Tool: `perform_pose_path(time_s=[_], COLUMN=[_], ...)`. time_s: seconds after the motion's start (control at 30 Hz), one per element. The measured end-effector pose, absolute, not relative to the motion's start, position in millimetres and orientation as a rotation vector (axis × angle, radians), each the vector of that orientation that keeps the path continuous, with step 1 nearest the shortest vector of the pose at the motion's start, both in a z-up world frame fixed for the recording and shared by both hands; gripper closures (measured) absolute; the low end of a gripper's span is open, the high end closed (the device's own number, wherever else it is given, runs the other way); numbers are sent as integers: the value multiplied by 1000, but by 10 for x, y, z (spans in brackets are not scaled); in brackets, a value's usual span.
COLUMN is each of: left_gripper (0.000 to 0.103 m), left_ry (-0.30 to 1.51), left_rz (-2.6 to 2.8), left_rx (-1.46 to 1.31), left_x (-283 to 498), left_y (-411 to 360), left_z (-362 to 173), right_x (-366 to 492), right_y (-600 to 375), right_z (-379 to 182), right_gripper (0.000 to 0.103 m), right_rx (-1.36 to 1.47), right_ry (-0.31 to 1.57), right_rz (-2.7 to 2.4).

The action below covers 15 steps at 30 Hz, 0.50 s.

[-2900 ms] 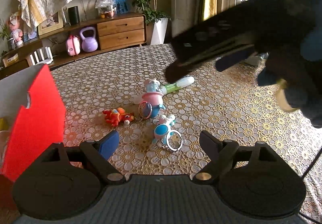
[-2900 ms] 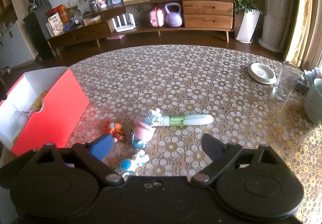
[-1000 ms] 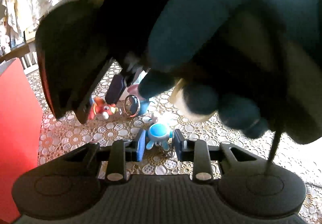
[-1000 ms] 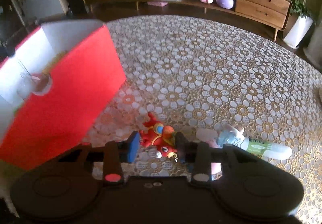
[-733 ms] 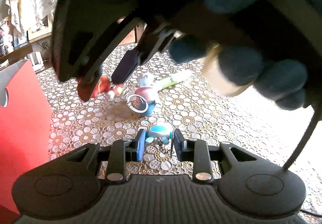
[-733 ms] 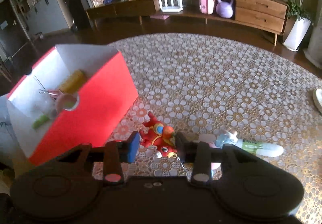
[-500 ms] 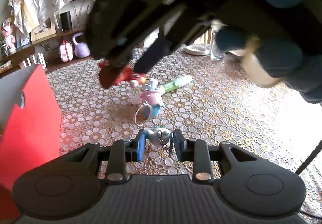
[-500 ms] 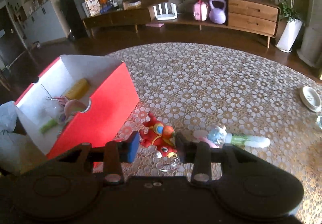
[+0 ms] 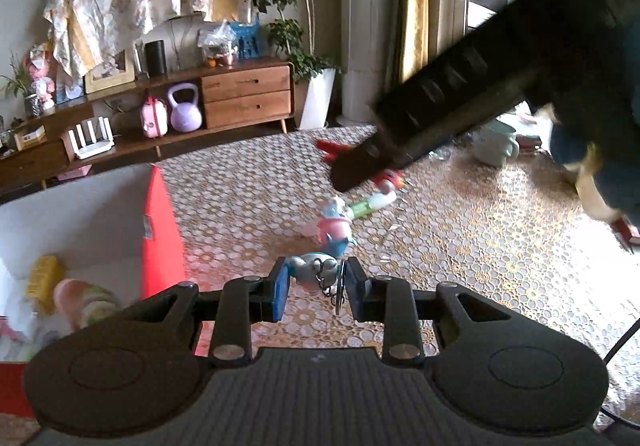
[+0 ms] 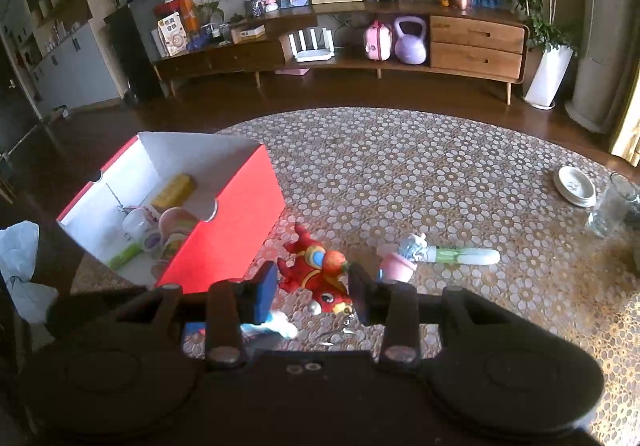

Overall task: Organize rigid objects
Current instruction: 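Carry the keyring toy and red toy figure over the red box with both tools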

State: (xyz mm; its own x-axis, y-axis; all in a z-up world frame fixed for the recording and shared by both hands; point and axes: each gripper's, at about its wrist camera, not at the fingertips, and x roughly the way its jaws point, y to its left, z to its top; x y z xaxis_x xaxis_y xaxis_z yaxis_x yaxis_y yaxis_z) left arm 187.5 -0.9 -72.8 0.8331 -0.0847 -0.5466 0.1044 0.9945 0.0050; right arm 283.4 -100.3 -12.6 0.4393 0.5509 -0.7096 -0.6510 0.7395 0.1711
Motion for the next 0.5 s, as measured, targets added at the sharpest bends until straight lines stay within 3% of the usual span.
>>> perform_pose_path(time_s=[0.5], left_gripper=[74], left_ry=[589], left_rz=[5], left_rx=[17], left_x=[1495], left_y=[756], left_z=[-107], right_x=[2349], right_y=[-574], right_z=[194], right_gripper=[64], right_rx=[-231], right_ry=[767], right_rz=[798])
